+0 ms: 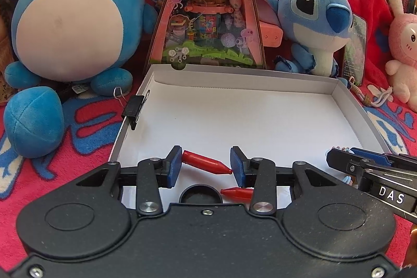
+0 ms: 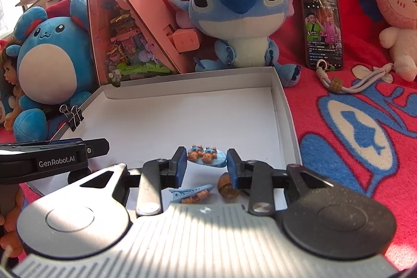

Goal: Organize rigid objects
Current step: 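Open both tools to drop the crayon and hair clip in the box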

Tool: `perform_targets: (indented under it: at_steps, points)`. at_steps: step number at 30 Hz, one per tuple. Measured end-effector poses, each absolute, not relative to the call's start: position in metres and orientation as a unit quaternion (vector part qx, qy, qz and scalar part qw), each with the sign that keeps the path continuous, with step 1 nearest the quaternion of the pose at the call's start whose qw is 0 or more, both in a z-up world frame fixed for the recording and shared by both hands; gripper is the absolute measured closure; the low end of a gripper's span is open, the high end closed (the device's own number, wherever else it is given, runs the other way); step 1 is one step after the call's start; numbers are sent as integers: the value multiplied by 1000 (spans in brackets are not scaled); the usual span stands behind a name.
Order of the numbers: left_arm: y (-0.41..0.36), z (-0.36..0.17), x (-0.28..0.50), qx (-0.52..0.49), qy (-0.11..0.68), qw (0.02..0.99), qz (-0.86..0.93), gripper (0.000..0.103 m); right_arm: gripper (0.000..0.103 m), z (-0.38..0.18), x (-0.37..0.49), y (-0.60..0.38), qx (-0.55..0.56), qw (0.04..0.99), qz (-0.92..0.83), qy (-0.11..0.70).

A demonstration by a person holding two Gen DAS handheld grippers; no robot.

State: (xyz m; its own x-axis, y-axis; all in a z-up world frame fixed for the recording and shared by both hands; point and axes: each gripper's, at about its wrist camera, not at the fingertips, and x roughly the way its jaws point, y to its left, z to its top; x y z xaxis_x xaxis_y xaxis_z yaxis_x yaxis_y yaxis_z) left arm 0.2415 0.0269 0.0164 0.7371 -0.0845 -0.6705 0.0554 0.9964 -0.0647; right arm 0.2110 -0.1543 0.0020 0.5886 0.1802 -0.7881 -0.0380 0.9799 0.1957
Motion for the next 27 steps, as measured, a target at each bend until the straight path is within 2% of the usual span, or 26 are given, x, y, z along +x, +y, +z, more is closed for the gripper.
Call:
perform_targets:
  at_steps: [8,11,14,15,18,20,23,27]
  points:
    - [23,13,240,-13,363,931,-46,63,61,1,210,-153,76,887,66,450]
    - [22,17,235,-8,357,933,-50,56,61,4,208,-153,76,890,69,445]
    - [21,22,227,-5,349,935,-58,50,53,8,206,-154,76,891,72,441]
    - [21,24,225,-5,347,936,-60,47,46,9,205,-154,76,892,73,440]
    - [20,31,213,-2,338,939,-69,43,44,15,199,-155,74,895,78,433]
    - [21,36,204,3,331,941,-76,41,40,20,194,-156,73,897,82,428]
    - [22,44,189,5,319,944,-85,32,37,28,187,-157,71,900,90,420]
    - [25,52,169,9,307,946,-100,30,33,39,175,-159,67,904,101,410]
